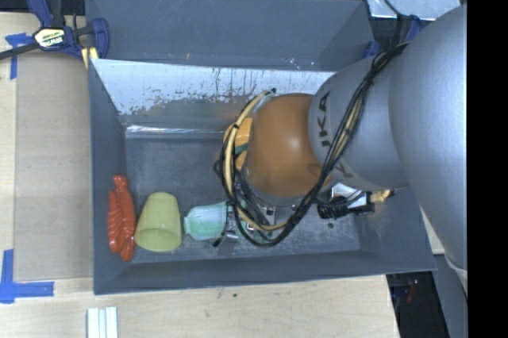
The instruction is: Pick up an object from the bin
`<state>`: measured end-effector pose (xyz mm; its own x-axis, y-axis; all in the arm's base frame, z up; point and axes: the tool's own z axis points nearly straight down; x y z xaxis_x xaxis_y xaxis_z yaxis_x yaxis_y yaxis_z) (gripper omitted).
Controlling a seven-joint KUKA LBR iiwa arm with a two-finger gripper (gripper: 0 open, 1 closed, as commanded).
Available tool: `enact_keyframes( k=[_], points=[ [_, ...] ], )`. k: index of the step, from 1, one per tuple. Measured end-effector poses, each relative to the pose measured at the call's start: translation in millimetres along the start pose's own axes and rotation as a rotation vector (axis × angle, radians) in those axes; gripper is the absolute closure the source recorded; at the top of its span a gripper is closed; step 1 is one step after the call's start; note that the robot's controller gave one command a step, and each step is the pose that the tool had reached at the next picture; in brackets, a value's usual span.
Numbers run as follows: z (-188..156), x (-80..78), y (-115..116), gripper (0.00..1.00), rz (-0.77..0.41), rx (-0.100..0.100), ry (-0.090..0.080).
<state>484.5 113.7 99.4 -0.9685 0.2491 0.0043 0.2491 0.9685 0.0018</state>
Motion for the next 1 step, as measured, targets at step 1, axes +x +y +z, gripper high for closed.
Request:
enact_keyframes(
  k=[1],
  points=[
    [29.6, 3.3, 10.3, 0.0, 0.276, -0.01, -0.019]
  ],
)
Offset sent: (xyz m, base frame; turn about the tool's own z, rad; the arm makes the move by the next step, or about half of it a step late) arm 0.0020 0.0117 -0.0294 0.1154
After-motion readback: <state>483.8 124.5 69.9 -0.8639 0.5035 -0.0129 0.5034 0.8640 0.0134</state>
